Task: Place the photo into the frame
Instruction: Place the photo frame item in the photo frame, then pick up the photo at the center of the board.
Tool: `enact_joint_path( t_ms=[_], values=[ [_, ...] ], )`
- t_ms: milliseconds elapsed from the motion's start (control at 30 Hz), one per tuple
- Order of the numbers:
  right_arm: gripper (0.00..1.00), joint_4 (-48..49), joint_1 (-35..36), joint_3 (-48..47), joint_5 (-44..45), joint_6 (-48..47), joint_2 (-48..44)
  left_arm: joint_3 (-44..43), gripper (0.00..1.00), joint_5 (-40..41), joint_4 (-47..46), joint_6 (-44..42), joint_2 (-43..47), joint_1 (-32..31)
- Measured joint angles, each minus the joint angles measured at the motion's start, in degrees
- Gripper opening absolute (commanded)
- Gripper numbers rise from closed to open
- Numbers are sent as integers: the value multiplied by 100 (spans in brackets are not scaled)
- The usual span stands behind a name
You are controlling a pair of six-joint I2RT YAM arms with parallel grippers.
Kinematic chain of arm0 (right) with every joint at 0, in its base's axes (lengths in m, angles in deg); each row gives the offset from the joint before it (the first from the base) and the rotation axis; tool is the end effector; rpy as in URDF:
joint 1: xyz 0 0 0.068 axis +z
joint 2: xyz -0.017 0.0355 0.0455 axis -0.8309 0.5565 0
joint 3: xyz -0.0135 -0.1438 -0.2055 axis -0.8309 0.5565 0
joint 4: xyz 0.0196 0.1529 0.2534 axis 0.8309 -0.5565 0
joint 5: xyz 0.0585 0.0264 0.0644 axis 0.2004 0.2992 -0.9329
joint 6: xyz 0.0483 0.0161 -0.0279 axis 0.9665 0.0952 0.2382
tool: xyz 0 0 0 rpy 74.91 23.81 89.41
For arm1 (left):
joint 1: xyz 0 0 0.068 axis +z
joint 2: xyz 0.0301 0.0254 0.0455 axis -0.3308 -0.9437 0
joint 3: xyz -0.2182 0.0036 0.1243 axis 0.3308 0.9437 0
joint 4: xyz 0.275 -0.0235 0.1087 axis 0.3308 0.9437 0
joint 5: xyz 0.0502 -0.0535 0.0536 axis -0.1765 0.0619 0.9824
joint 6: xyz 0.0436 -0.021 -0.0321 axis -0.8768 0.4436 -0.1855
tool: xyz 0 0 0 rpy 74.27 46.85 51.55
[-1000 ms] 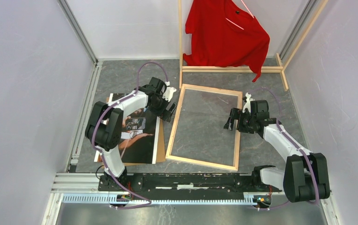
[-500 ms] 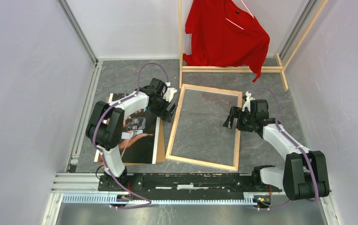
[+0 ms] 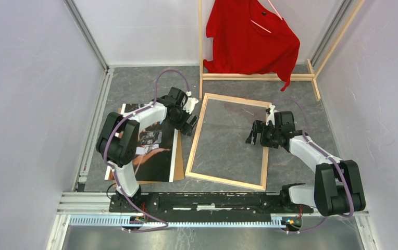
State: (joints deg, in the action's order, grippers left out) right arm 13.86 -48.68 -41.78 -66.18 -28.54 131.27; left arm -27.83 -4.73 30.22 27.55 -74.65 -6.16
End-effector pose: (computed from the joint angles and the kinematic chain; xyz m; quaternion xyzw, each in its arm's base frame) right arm 0.2659 0.0477 0.1162 0.0623 0.9404 0.2146 0.2565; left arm 0.3513 -0.1771 0.1207 0.3420 0.9113 -0.1248 0.1922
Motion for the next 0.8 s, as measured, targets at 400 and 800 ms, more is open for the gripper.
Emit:
enact_joint_path(
  t_ms=[400,800],
  values=[
    [92,-372,203,-1036,-120,48,0,-83,98,-232,116,-31,0,9],
    [90,55,2959,-4345,374,562,2367,-1589,95,-35,1025,-332,503,2465]
  ],
)
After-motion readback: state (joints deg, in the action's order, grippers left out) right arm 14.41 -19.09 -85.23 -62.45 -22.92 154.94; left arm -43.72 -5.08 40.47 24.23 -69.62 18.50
